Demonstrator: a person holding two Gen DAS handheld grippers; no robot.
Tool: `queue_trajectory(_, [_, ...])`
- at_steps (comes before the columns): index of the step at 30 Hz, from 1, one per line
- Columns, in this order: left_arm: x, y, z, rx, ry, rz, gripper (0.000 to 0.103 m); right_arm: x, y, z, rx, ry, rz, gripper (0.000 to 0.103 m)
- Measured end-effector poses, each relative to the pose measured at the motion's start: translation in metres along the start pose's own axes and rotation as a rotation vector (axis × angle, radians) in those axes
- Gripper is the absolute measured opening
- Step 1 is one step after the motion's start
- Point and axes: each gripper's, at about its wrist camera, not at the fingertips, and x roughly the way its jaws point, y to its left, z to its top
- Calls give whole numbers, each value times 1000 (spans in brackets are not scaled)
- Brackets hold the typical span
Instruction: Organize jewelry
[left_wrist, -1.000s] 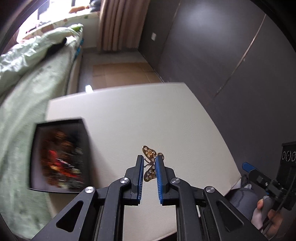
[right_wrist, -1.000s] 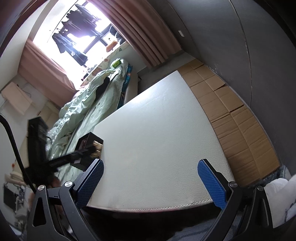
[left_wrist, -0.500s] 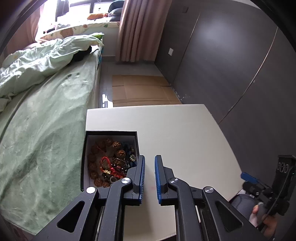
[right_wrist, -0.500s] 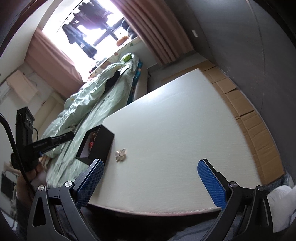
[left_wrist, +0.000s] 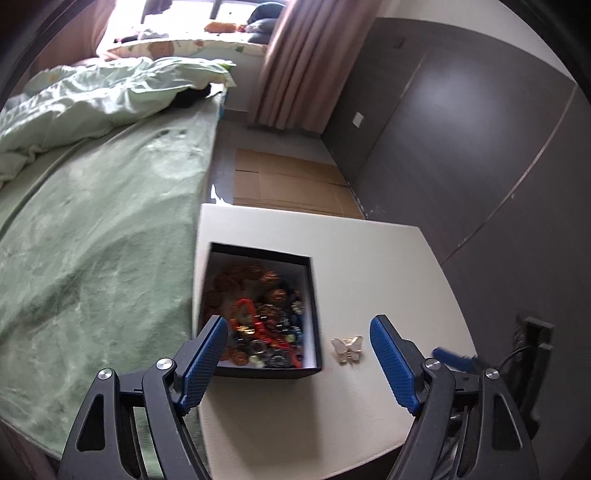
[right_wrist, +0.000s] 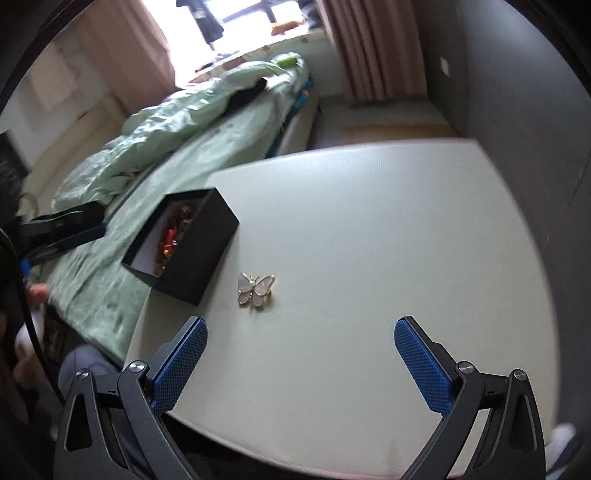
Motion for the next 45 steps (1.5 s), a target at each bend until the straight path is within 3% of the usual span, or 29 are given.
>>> queue_trajectory(2, [-2, 11, -2, -17, -7, 0, 80, 13, 8, -5, 22, 8, -6, 95])
queue_trajectory(4, [-4, 21, -4, -30, -14, 4, 80, 26, 18, -9, 22, 16, -21, 81])
queue_trajectory(10, [-10, 43, -11, -56, -41, 1, 80, 48, 36, -10, 16, 16, -62, 74])
queue_trajectory(18, [-13, 69, -25, -115, -76, -30, 80, 61, 48, -1, -8, 4, -105, 73])
queue_trajectory(29, [-12, 100, -39, -215, -124, -74, 80, 77, 71, 8, -149, 26, -208, 72])
queue_trajectory(32, [-15, 101, -39, -217, -151, -75, 80, 80, 76, 7, -177, 23, -234, 68])
queue_trajectory(35, [-15, 103, -40, -229, -156, -84, 80, 81, 79, 9, -187, 13, -238, 56])
queue_trajectory(37, [-15, 104, -41, -230, -160, -86, 80, 80, 82, 9, -204, 13, -234, 43])
queue_trajectory(45, [-21, 110, -44, -255, -188, -110, 80, 73, 81, 11, -194, 10, -236, 42])
